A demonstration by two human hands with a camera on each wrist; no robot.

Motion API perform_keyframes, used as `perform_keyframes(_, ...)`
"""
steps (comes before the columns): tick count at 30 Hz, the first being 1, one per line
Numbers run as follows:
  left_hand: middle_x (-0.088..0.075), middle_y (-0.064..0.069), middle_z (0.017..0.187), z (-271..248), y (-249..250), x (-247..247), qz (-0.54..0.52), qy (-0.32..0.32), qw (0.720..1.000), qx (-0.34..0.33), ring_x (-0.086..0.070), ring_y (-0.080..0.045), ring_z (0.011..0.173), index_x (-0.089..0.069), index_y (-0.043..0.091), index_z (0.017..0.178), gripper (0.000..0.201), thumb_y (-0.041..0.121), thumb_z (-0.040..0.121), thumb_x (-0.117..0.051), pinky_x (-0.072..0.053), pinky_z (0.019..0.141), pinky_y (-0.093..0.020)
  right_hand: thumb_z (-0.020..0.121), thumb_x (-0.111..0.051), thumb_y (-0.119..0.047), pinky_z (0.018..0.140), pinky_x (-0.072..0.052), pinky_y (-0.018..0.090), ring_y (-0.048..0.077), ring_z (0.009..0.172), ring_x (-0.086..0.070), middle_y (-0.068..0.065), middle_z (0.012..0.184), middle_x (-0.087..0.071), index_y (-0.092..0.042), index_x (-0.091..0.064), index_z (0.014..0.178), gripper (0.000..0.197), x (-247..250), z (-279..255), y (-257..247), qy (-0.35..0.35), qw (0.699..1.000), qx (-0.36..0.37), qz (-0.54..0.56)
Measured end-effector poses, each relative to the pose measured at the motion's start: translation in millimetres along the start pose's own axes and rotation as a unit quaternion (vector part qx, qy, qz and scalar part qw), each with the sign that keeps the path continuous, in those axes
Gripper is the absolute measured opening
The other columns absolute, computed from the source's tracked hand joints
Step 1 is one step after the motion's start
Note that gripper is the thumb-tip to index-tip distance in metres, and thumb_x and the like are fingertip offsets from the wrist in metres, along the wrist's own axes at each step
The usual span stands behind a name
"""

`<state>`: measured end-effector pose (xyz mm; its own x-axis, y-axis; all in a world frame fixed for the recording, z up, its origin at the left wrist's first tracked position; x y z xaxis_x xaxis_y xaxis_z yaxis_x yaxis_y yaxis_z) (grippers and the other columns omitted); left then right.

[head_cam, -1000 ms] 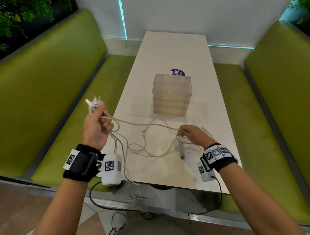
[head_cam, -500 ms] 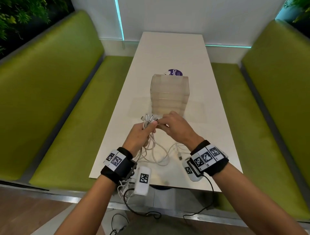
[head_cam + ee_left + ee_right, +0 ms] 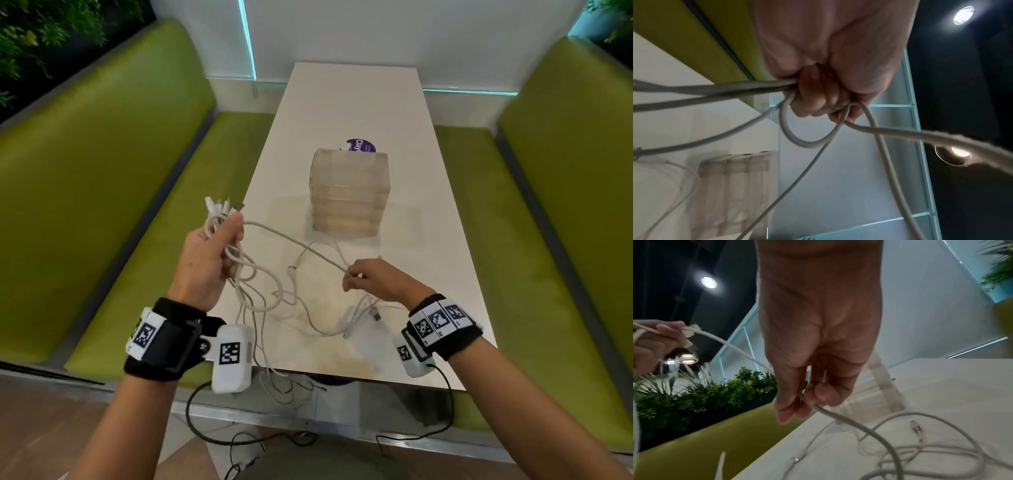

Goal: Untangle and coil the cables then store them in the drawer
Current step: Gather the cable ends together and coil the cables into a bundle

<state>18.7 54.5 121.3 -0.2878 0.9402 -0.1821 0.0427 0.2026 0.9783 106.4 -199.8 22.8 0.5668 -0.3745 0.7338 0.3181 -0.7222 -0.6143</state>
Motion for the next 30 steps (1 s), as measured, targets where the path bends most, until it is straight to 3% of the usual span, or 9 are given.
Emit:
perform_keyframes(4, -0.04, 0.002, 0.056, 2.3, -2.4, 9.7, 0.007, 0.034, 0.999, -0.015, -0.032, -0.01, 0.043, -0.058, 0.021, 0.064, 0.031, 0.035, 0.092, -0.056, -0.028, 0.04, -0.023, 0.092, -0.055, -0.017, 0.076, -0.049, 0.03, 0.007, 0.079, -0.06, -0.002, 0.084, -0.068, -0.018, -0.069, 0.088, 0.015, -2.4, -6.1, -1.4, -0.029, 1.0, -0.007, 0.008)
perform_keyframes(6, -0.037, 0.0, 0.058, 3.5, -10.4, 9.0, 0.057, 0.034, 0.998, -0.017, -0.03, -0.011, 0.045, -0.055, 0.017, 0.067, 0.031, 0.036, 0.093, -0.056, -0.027, 0.041, -0.023, 0.094, -0.054, -0.017, 0.071, -0.043, 0.019, -0.004, 0.07, -0.056, -0.003, 0.074, -0.063, -0.018, -0.069, 0.095, 0.015, 1.8, -13.8, -7.5, -0.01, 0.999, 0.015, 0.042)
perform_keyframes(9, -0.038, 0.001, 0.056, -0.3, -32.3, -10.9, 0.178, -0.019, 0.984, 0.008, -0.03, -0.012, 0.045, -0.056, 0.014, 0.07, 0.032, 0.037, 0.092, -0.056, -0.026, 0.042, -0.025, 0.098, -0.049, -0.02, 0.067, -0.038, 0.006, -0.009, 0.063, -0.052, -0.005, 0.064, -0.051, -0.018, -0.069, 0.107, 0.022, 10.1, -27.0, -34.6, 0.02, 0.993, 0.082, 0.077)
perform_keyframes(12, -0.039, 0.009, 0.045, -11.9, -52.3, -41.6, 0.198, -0.085, 0.976, 0.023, -0.028, -0.01, 0.041, -0.06, 0.012, 0.072, 0.029, 0.034, 0.09, -0.06, -0.024, 0.041, -0.024, 0.098, -0.048, -0.023, 0.067, -0.038, 0.007, -0.01, 0.063, -0.051, -0.015, 0.058, -0.052, -0.018, -0.069, 0.108, 0.024, 9.9, -33.9, -61.7, -0.015, 0.992, 0.112, 0.057)
perform_keyframes(15, -0.047, 0.005, 0.048, -21.0, -58.8, -61.6, 0.177, -0.135, 0.974, 0.032, -0.028, -0.01, 0.041, -0.061, 0.013, 0.073, 0.023, 0.028, 0.091, -0.061, -0.024, 0.039, -0.022, 0.098, -0.048, -0.023, 0.063, -0.036, 0.008, -0.013, 0.061, -0.051, -0.031, 0.056, -0.054, -0.011, -0.07, 0.102, 0.025, 6.0, -38.4, -72.5, -0.065, 0.991, 0.106, 0.042)
perform_keyframes(17, -0.046, -0.006, 0.054, -21.5, -58.4, -63.4, 0.163, -0.147, 0.975, 0.033, -0.029, -0.012, 0.041, -0.062, 0.016, 0.07, 0.023, 0.025, 0.091, -0.062, -0.024, 0.039, -0.023, 0.098, -0.049, -0.024, 0.062, -0.037, 0.01, -0.007, 0.058, -0.05, -0.019, 0.055, -0.052, -0.014, -0.07, 0.096, 0.024, 4.1, -41.7, -75.4, -0.074, 0.99, 0.108, 0.056)
perform_keyframes(21, -0.034, 0.005, 0.048, -19.6, -53.6, -57.6, 0.164, -0.133, 0.977, 0.014, -0.027, -0.011, 0.041, -0.063, 0.01, 0.071, 0.024, 0.023, 0.091, -0.061, -0.023, 0.04, -0.024, 0.097, -0.049, -0.024, 0.056, -0.04, 0.011, -0.002, 0.057, -0.051, -0.013, 0.066, -0.059, -0.03, -0.063, 0.079, 0.024, -5.8, -43.4, -69.5, -0.12, 0.989, 0.074, 0.045)
perform_keyframes(27, -0.032, 0.009, 0.048, -24.6, -58.9, -44.5, 0.23, -0.138, 0.963, 0.01, -0.027, -0.011, 0.043, -0.069, 0.012, 0.077, 0.024, 0.031, 0.09, -0.061, -0.023, 0.042, -0.023, 0.091, -0.045, -0.003, 0.063, -0.052, 0.021, 0.01, 0.062, -0.061, -0.001, 0.08, -0.069, -0.007, -0.068, 0.096, 0.024, -50.6, -46.1, -39.2, -0.2, 0.978, 0.006, 0.059)
perform_keyframes(30, -0.038, 0.013, 0.043, -23.4, -55.7, -33.0, 0.222, -0.095, 0.97, 0.007, -0.03, -0.007, 0.04, -0.069, 0.008, 0.079, 0.027, 0.031, 0.09, -0.06, -0.026, 0.043, -0.02, 0.09, -0.053, -0.013, 0.066, -0.052, 0.024, 0.009, 0.06, -0.062, -0.003, 0.075, -0.069, -0.008, -0.07, 0.093, 0.017, -83.5, -57.0, -20.3, -0.23, 0.972, -0.018, 0.042)
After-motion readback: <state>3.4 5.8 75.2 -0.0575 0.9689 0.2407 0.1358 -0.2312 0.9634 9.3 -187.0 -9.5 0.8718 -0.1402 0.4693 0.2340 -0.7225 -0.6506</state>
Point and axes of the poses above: each hand's wrist, its own z-axis towards the middle knuckle, its own x-axis out of the back of the hand, y = z × x, the point moved 3 cm from there along z, towards the middle knuckle
